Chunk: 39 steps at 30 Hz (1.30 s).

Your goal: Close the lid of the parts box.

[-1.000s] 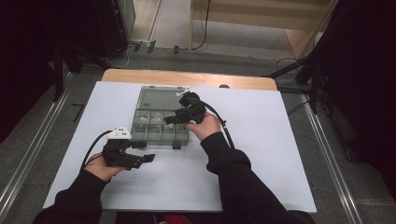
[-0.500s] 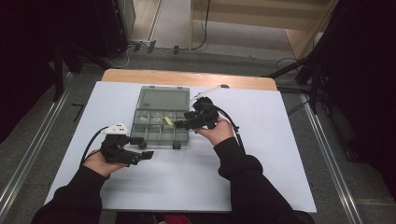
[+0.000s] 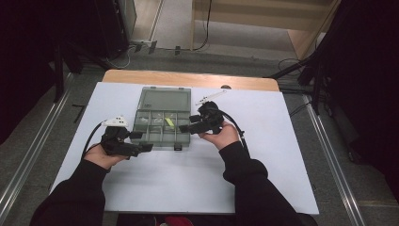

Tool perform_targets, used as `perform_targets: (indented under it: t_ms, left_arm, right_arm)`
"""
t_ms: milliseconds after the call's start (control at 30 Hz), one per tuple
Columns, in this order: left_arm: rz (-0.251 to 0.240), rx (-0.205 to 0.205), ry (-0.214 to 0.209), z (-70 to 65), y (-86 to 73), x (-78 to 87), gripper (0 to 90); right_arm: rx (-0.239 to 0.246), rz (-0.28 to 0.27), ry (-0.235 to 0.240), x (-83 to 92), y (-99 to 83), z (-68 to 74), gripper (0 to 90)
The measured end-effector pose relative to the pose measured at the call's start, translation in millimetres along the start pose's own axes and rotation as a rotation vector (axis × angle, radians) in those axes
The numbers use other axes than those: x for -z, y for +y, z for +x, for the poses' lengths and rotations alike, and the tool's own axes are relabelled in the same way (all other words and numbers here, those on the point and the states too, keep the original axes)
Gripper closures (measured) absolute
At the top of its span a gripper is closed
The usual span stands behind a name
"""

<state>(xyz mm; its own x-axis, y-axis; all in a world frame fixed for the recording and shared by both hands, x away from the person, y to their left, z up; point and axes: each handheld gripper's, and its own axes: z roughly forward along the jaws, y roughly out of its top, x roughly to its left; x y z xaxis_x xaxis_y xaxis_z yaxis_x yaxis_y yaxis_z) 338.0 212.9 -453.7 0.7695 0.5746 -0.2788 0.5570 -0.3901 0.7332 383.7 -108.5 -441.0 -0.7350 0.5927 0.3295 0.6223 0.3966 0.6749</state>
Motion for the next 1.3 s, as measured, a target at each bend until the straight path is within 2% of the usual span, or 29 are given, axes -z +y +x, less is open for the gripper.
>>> perform_targets:
  t_ms: [167, 567, 700, 833, 933, 1067, 1167, 1300]
  left_arm:
    - [-0.004, 0.002, 0.011, 6.9, 5.4, 0.6, 23.5]
    - [-0.019, 0.04, 0.05, 28.7, 17.2, 2.8, 23.5]
    - [-0.012, 0.043, 0.056, 35.2, 20.8, 1.3, 23.6]
    - [-0.022, 0.071, 0.053, 40.1, 22.5, 0.4, 23.6]
    - [-0.012, 0.062, 0.071, 43.5, 25.7, -0.5, 23.6]
    - [-0.028, 0.073, 0.087, 49.6, 30.3, -0.8, 23.6]
    - [-0.035, 0.073, 0.096, 52.6, 34.9, 1.7, 23.6]
    - [-0.048, 0.069, 0.107, 58.3, 41.5, 3.7, 23.6]
  right_arm:
    - [-0.004, -0.004, -0.003, 0.9, -1.2, -2.9, 32.2]
    - [-0.028, -0.017, -0.007, 0.1, -3.1, -10.4, 32.0]
    - [-0.028, -0.021, -0.026, -1.0, -2.4, -11.0, 32.0]
    - [-0.033, -0.029, -0.03, -0.6, -1.0, -13.9, 32.0]
    - [-0.034, -0.039, -0.037, -0.8, 0.6, -17.1, 32.2]
    - [-0.056, -0.049, -0.034, -1.2, 3.7, -22.9, 32.2]
    - [-0.048, -0.063, -0.066, -1.5, 6.5, -25.4, 31.7]
    - [-0.065, -0.064, -0.061, -2.8, 11.9, -31.1, 31.6]
